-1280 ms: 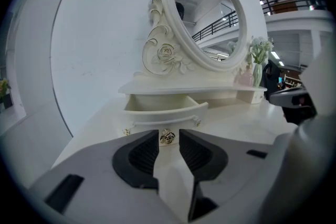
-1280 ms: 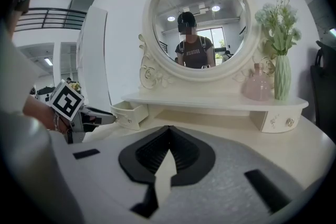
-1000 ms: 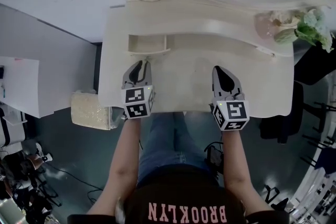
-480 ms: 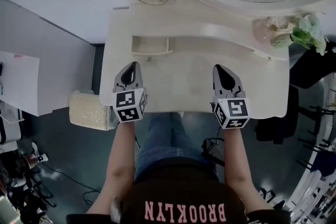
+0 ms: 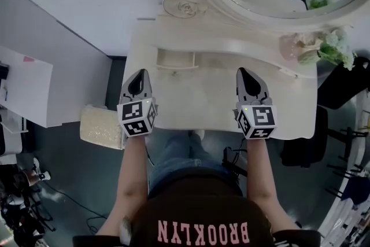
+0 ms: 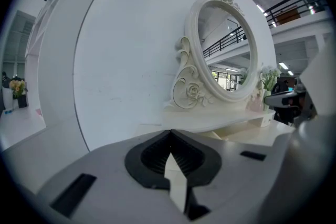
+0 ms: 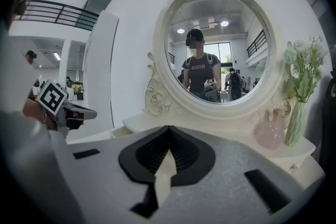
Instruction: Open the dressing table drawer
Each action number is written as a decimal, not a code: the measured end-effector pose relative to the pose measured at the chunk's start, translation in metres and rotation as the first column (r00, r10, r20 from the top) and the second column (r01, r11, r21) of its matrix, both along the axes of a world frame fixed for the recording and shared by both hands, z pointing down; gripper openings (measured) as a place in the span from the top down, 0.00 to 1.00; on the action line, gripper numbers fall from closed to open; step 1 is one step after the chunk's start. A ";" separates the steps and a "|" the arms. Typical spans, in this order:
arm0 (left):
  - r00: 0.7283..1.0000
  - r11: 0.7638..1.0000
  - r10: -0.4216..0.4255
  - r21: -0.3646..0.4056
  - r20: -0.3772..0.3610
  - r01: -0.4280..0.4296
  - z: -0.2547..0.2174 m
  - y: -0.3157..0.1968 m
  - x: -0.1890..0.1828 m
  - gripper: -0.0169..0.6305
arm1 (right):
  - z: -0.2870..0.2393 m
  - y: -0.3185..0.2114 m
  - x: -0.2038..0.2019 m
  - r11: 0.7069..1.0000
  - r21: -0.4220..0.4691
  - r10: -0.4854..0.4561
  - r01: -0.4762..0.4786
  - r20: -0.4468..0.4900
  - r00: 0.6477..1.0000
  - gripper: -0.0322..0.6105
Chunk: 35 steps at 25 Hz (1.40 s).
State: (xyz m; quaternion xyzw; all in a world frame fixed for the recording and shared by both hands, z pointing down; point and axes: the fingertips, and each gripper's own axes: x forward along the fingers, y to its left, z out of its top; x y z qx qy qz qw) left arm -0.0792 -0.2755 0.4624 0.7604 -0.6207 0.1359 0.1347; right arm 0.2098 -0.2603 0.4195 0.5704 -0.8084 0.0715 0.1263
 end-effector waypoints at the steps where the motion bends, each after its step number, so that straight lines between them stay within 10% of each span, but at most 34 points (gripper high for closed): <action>1: 1.000 1.000 -0.004 0.010 0.000 0.004 -0.005 -0.002 -0.003 0.97 | -0.004 -0.002 -0.002 1.000 0.009 -0.002 0.002 0.000 1.000 0.96; 16: 1.000 0.973 -0.013 0.230 0.008 0.011 -0.088 -0.027 -0.039 0.97 | -0.064 -0.034 -0.030 0.988 0.154 -0.018 0.015 0.018 1.000 0.96; 35: 0.997 0.857 0.083 0.510 -0.001 -0.071 -0.164 -0.023 -0.035 0.96 | -0.120 -0.025 -0.040 0.918 0.390 -0.075 0.073 -0.009 0.997 0.96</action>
